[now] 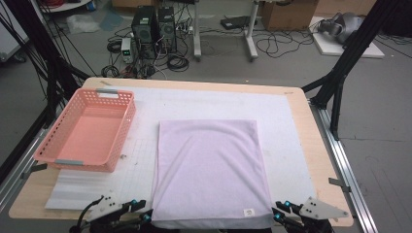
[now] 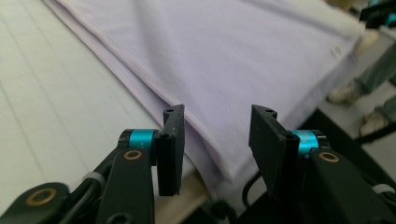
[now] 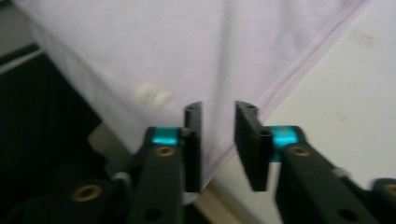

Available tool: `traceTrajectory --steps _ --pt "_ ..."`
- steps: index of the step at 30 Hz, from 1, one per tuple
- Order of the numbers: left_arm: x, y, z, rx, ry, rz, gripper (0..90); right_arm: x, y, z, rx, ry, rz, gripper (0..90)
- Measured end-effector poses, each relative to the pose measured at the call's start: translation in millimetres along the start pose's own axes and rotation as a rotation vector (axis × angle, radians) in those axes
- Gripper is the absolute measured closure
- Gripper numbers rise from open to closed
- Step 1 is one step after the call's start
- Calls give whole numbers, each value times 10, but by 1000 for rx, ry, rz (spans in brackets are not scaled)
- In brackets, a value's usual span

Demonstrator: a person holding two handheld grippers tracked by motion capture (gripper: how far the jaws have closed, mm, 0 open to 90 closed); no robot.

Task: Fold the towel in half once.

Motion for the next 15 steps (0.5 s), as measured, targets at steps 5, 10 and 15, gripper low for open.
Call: traceTrajectory --steps 5,10,15 --pt "-196 -203 -195 25 36 -39 553 123 -105 -128 29 -9 57 633" --pt "-341 -489 -387 29 47 -68 601 224 -256 -223 20 -1 83 618" --pt "-471 -833 -546 -8 23 -107 672 346 -341 -272 20 -8 86 611"
Point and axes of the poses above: each handheld gripper's, and its own axes: y roughly backward along the jaws, z roughly out of its underside, x roughly to its right, the point moved 5 cm from there along -y, roughly forward along the jaws, and after that the axes turned 11 degrees about -z, right-handed, at the moved point
